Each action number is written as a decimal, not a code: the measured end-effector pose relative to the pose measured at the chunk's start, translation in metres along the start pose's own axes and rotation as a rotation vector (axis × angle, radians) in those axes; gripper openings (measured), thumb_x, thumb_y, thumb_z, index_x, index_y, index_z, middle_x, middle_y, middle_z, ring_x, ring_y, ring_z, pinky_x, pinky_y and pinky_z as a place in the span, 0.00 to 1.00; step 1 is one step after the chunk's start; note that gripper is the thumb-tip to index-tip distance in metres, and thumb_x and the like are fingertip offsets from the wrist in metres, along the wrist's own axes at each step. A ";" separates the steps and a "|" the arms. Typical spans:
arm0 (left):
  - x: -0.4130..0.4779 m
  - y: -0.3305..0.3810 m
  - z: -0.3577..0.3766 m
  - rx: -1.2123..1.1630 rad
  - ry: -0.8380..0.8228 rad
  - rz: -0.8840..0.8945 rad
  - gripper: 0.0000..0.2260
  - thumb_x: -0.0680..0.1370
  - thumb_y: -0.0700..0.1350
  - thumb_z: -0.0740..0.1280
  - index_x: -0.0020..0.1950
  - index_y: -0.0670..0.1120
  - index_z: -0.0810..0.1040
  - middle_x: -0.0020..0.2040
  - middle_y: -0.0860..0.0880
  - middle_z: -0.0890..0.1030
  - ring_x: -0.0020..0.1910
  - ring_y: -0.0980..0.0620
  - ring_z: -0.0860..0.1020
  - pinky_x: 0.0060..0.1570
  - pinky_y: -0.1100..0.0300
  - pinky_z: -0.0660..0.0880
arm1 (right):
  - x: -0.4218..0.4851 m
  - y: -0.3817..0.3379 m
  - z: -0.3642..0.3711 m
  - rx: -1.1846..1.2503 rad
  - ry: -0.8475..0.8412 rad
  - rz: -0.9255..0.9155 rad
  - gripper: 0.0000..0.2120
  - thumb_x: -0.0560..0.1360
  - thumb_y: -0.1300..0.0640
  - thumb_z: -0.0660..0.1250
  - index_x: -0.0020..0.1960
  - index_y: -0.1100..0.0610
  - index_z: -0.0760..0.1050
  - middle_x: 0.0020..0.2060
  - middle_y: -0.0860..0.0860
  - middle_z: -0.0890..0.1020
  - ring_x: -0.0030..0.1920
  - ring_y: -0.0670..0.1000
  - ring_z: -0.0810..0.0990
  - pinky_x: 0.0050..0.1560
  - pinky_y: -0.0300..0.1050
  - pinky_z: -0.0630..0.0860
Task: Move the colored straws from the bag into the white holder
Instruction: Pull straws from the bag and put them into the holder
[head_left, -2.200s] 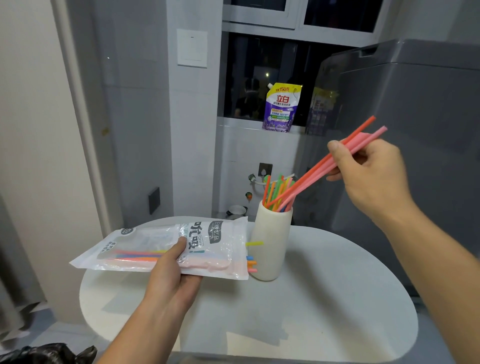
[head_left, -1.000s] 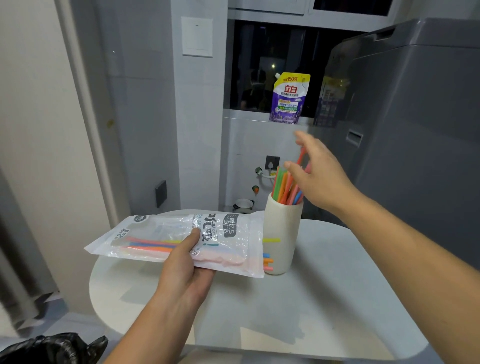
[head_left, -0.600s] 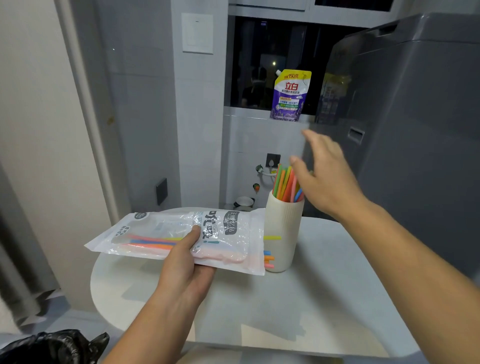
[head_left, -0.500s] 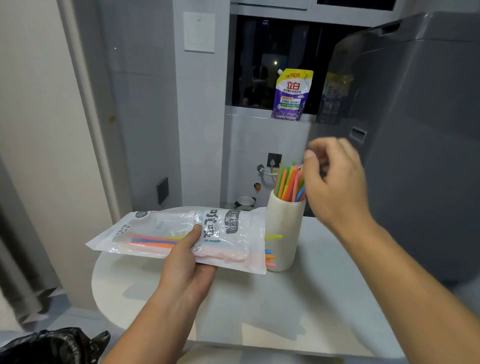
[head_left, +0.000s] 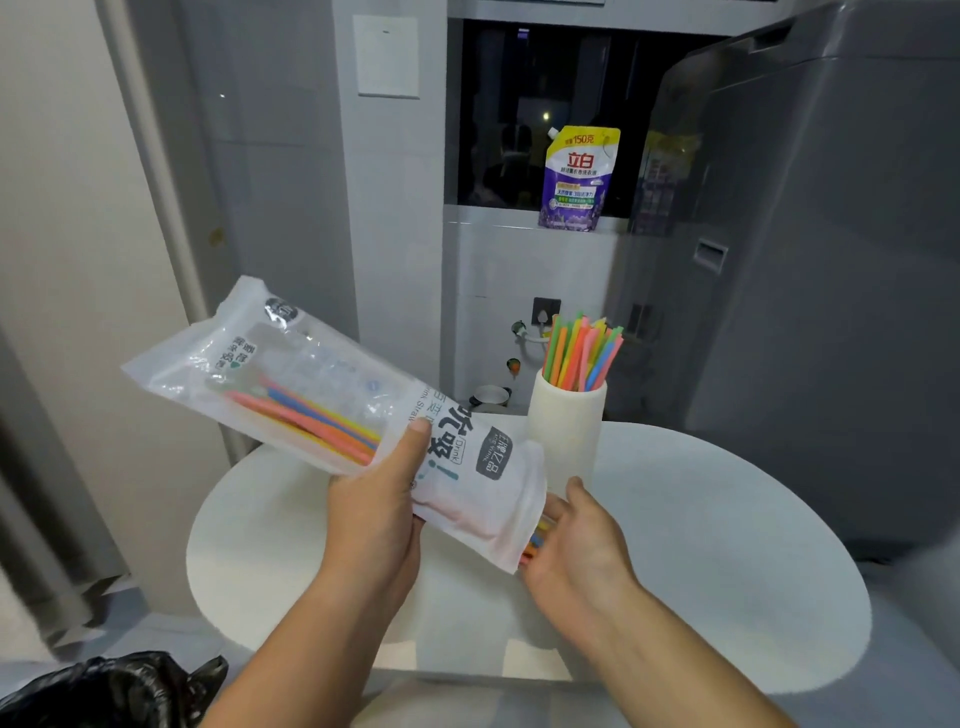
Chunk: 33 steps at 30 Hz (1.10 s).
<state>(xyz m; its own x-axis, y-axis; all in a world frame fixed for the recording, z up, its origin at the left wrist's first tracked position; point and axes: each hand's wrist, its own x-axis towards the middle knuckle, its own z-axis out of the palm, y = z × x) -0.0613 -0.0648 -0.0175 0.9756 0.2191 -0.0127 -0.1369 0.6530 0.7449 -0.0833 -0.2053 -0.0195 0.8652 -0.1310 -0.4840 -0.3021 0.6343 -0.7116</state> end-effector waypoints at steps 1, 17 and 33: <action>-0.001 -0.001 0.000 0.017 0.001 0.019 0.14 0.77 0.37 0.72 0.62 0.39 0.82 0.57 0.41 0.87 0.56 0.43 0.86 0.52 0.50 0.84 | -0.001 0.003 0.000 0.026 0.006 0.021 0.26 0.85 0.45 0.52 0.63 0.65 0.77 0.59 0.65 0.82 0.56 0.63 0.81 0.46 0.54 0.78; 0.016 0.016 -0.022 -0.126 0.143 -0.175 0.09 0.82 0.39 0.68 0.61 0.39 0.82 0.54 0.44 0.89 0.51 0.47 0.88 0.49 0.50 0.85 | 0.002 -0.002 -0.014 -0.741 -0.100 -0.516 0.10 0.81 0.55 0.65 0.45 0.56 0.83 0.24 0.42 0.78 0.26 0.43 0.72 0.28 0.35 0.69; 0.015 0.012 -0.020 -0.173 0.155 -0.224 0.06 0.82 0.38 0.67 0.57 0.40 0.81 0.54 0.43 0.88 0.49 0.48 0.88 0.55 0.48 0.82 | 0.002 -0.023 -0.026 -0.813 -0.253 -0.556 0.04 0.75 0.58 0.73 0.45 0.59 0.84 0.30 0.54 0.81 0.29 0.48 0.78 0.30 0.41 0.77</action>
<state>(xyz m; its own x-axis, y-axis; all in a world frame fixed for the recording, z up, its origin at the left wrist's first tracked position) -0.0520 -0.0394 -0.0215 0.9488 0.1557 -0.2748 0.0378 0.8078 0.5882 -0.0853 -0.2402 -0.0171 0.9968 -0.0247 0.0760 0.0700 -0.1898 -0.9793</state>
